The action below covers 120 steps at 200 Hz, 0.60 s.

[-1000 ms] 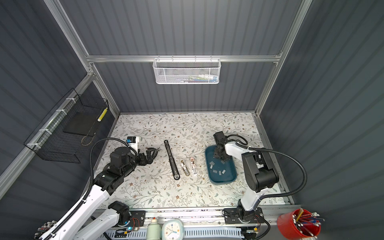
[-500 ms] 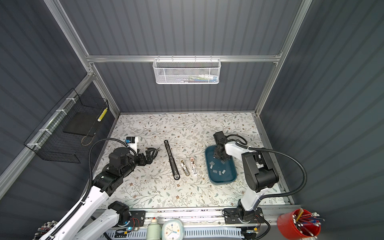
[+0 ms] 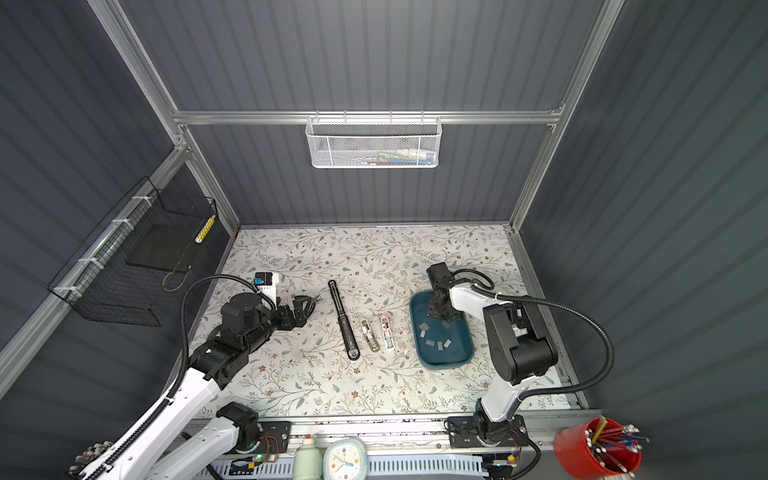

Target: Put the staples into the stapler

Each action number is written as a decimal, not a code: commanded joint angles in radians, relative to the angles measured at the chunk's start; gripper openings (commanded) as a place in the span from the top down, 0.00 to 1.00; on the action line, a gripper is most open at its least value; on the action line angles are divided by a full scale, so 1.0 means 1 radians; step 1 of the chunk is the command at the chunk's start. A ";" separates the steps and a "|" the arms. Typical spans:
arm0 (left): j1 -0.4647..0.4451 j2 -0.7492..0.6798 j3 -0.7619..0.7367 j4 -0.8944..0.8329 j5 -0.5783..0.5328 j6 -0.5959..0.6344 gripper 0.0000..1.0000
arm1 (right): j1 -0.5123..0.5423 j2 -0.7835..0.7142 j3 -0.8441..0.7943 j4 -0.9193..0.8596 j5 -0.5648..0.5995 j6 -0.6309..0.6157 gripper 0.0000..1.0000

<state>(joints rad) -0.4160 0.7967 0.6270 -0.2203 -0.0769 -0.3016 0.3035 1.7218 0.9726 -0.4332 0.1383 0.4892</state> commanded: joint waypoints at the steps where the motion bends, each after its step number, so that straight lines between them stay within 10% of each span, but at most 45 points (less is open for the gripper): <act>1: 0.003 -0.001 -0.004 0.023 0.012 0.022 0.01 | -0.003 0.001 -0.002 -0.051 0.016 0.005 0.74; 120: 0.003 -0.021 -0.014 0.029 0.040 0.018 0.01 | -0.004 0.074 0.087 -0.076 0.076 0.016 0.67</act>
<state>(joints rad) -0.4160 0.7921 0.6266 -0.2138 -0.0536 -0.2977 0.3035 1.7699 1.0351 -0.4717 0.2024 0.4973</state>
